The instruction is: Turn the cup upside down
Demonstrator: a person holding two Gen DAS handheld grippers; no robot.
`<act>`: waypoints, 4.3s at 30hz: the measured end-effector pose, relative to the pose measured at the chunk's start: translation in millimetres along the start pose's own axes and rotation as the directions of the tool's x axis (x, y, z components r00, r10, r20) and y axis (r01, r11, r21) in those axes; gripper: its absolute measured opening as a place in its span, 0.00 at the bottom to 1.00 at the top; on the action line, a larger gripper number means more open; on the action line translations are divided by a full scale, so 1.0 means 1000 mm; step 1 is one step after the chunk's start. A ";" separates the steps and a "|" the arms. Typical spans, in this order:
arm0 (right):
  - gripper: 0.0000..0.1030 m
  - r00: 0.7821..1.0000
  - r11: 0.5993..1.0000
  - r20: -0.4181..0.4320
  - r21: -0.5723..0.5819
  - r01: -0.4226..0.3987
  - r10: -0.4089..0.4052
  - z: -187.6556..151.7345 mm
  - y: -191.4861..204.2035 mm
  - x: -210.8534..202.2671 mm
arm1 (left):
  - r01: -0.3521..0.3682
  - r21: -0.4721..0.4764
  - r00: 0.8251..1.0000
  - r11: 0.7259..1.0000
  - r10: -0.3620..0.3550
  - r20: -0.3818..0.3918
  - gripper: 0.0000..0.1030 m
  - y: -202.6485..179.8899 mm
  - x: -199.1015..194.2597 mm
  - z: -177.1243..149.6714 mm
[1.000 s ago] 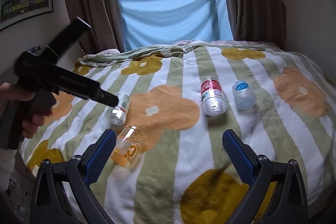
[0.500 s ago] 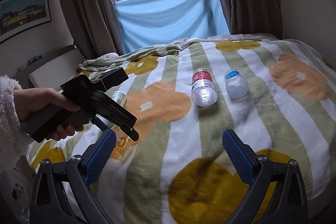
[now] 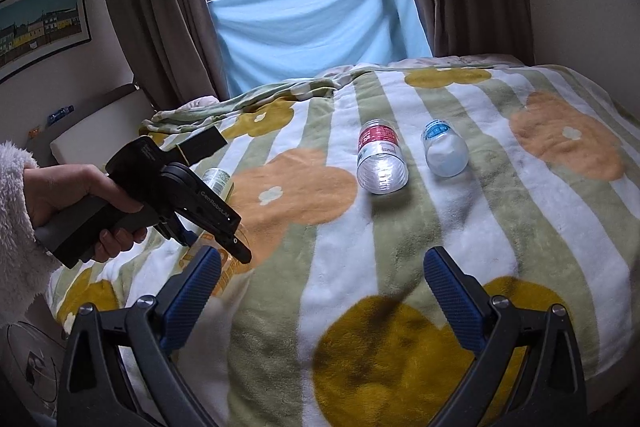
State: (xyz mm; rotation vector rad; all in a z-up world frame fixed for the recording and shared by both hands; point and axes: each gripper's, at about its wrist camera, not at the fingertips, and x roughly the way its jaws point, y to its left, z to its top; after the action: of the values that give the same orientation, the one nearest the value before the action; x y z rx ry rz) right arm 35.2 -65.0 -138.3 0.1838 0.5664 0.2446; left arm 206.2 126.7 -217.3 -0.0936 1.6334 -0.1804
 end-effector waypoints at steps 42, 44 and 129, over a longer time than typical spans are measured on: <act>0.98 0.997 1.000 -0.069 0.011 -0.027 0.027 -0.023 0.006 0.008 | -0.050 0.105 0.749 0.993 -0.032 0.662 0.54 0.008 -0.021 -0.080; 0.98 0.997 1.000 -0.068 0.010 -0.026 0.027 -0.023 0.006 0.008 | -0.054 0.110 0.761 0.992 -0.030 0.648 0.62 0.006 -0.021 -0.078; 0.98 0.924 0.964 0.337 -0.130 0.233 -0.178 0.069 0.116 -0.075 | -0.171 -0.065 0.212 0.983 0.102 0.972 1.00 0.057 -0.238 -0.244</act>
State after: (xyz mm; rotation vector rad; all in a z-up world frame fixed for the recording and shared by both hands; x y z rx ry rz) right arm -8.1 17.5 -15.5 -0.0023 0.2329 0.0533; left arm -17.2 238.0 22.0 0.0008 0.2908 0.0052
